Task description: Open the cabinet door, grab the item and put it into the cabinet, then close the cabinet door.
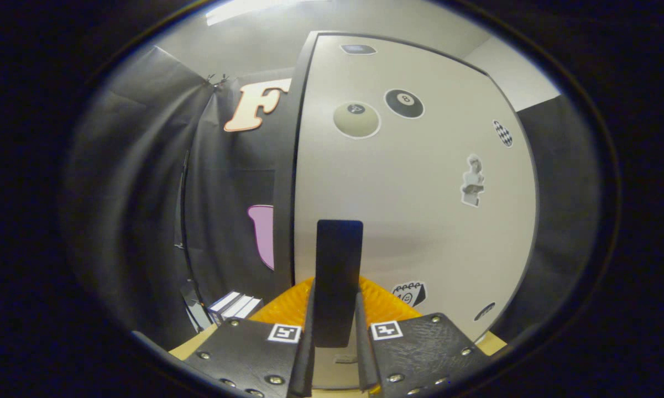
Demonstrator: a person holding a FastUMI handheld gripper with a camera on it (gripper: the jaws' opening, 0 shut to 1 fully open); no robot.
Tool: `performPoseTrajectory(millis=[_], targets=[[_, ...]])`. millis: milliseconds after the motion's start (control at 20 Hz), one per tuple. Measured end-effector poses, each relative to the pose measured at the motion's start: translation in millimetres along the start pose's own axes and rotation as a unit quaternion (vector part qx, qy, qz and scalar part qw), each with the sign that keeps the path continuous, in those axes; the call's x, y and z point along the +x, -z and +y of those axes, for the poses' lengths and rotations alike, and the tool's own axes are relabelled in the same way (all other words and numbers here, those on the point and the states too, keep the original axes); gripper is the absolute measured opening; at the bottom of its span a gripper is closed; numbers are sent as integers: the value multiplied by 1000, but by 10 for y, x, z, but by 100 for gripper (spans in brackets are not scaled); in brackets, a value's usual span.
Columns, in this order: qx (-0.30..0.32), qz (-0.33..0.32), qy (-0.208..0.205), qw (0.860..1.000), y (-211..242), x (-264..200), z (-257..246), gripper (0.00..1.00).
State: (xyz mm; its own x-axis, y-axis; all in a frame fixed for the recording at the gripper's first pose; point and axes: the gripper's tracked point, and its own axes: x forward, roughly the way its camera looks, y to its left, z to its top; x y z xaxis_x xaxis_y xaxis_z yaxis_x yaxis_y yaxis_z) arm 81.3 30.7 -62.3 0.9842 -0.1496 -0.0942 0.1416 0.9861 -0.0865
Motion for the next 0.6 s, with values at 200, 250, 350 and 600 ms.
performPoseTrajectory(millis=[200,250,350,600], targets=[[6,5,3,1000,8,-7,-12,22],[3,5,6,1000,6,-8,-14,22],[4,10,9,1000,18,-19,-17,22],[-6,12,11,1000,16,-117,-38,22]])
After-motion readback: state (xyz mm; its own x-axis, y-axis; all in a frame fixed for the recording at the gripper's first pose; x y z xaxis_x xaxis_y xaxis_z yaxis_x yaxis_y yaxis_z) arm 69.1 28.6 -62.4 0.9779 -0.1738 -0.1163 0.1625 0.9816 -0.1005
